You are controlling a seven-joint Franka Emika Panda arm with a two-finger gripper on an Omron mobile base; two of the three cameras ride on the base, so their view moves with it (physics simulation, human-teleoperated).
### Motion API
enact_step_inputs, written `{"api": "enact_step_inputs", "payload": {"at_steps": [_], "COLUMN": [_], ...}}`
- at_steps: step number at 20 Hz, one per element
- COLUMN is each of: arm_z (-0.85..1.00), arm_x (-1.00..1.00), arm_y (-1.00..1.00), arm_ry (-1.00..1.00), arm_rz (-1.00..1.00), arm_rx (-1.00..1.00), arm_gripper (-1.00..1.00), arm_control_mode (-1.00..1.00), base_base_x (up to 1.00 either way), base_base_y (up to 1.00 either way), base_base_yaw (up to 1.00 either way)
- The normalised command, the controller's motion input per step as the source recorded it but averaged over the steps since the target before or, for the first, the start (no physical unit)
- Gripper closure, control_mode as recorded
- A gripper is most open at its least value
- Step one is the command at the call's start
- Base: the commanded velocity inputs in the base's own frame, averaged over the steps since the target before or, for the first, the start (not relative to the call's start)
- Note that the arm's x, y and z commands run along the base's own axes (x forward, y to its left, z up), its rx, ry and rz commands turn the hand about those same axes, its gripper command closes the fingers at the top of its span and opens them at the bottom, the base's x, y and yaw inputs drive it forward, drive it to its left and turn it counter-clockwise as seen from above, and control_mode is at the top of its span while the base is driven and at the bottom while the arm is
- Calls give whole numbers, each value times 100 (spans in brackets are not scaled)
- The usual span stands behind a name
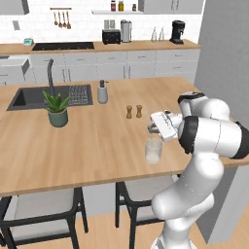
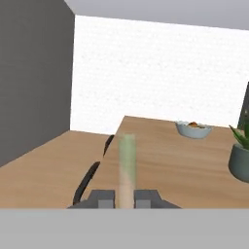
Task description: Take a straw from the drawer in front and place it inside the glass cup on the dining counter.
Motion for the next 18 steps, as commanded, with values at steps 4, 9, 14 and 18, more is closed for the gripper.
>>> {"api": "enact_step_inputs", "payload": {"at_steps": [4, 9, 14, 18], "arm_z": [-16, -27, -18, -1], "arm_x": [-40, 3, 23, 27], "arm_y": [0, 0, 0, -14], "arm_ry": [-3, -11, -12, -12], "arm_rz": [0, 0, 0, 0], "arm_rx": [5, 0, 0, 0], "arm_gripper": [100, 100, -100, -100], "arm_control_mode": [-100, -100, -100, -100], "base_base_x": [0, 0, 0, 0], "base_base_y": [0, 0, 0, 0], "base_base_yaw": [0, 0, 0, 0]}}
